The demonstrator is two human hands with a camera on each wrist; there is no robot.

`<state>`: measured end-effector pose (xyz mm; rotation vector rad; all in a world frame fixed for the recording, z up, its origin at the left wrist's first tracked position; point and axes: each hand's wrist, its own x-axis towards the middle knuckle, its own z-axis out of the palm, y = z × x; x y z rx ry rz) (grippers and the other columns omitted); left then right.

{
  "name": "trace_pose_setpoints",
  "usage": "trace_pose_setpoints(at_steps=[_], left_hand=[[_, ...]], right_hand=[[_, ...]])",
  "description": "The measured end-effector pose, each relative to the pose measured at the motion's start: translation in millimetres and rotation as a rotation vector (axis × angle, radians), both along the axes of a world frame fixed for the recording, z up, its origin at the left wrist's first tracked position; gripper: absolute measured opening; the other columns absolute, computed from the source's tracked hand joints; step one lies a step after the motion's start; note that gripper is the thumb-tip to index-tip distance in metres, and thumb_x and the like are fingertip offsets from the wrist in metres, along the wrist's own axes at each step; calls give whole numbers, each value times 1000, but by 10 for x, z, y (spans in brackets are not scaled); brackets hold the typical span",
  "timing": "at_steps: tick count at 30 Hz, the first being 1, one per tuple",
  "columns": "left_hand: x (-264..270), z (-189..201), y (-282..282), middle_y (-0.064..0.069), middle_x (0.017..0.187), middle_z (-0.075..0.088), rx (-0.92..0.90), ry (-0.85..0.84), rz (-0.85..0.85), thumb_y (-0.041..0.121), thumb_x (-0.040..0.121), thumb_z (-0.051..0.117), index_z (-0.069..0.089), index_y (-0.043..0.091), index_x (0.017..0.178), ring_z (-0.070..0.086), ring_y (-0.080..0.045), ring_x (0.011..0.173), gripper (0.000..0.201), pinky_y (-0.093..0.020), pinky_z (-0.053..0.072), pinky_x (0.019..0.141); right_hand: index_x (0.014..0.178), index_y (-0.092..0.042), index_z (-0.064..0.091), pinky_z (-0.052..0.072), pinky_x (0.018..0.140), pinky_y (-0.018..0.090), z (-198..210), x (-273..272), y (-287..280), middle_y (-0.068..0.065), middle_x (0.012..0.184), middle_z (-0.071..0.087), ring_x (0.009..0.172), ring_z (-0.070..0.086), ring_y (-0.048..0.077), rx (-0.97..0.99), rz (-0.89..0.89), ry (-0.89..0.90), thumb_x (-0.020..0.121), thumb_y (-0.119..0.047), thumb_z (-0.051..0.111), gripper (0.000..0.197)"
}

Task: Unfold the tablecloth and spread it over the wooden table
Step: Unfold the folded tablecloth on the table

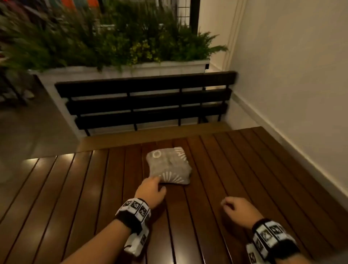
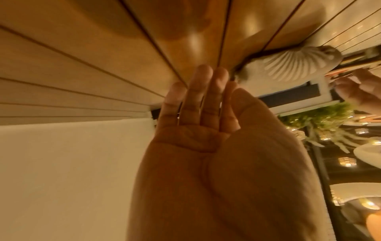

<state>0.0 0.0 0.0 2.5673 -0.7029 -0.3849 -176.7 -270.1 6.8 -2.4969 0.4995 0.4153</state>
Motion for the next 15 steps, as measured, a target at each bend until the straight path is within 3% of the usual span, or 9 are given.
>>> trace_pose_setpoints(at_steps=[3,8,10,12,15], left_hand=[[276,-48,171,-3,122,58,-129,112,191,33,92,55,55,17,123,58,-19,106,35,-28,46,85],[569,-18,61,-8,129,56,-278,210,374,28,91,60,46,10,134,54,-15,99,48,-26,43,81],[730,-28,-52,-8,131,55,-361,285,457,26,90,61,42,10,137,54,-16,101,53,-27,44,83],[845,-4,-155,-10,138,50,-417,370,512,27,89,63,35,9,142,53,-22,118,63,-30,43,94],[1038,-51,-269,-11,138,50,-426,455,519,25,86,68,36,6,141,51,-26,123,67,-32,43,99]], right_hand=[[108,-34,61,47,86,24,-5,517,177,-11,114,62,101,59,8,-11,100,-45,94,-30,48,20],[116,-25,60,42,90,21,-28,1188,265,-8,121,56,110,55,10,-40,224,-132,93,-25,49,26],[119,-22,58,41,92,21,-36,1480,223,-5,122,53,113,54,13,0,191,-180,93,-24,52,27],[126,-18,53,40,95,24,-63,1736,193,-2,129,50,118,52,15,91,84,-196,93,-26,55,35],[139,-15,40,40,101,30,-130,2103,199,-1,137,47,126,47,20,400,-95,-82,90,-27,63,56]])
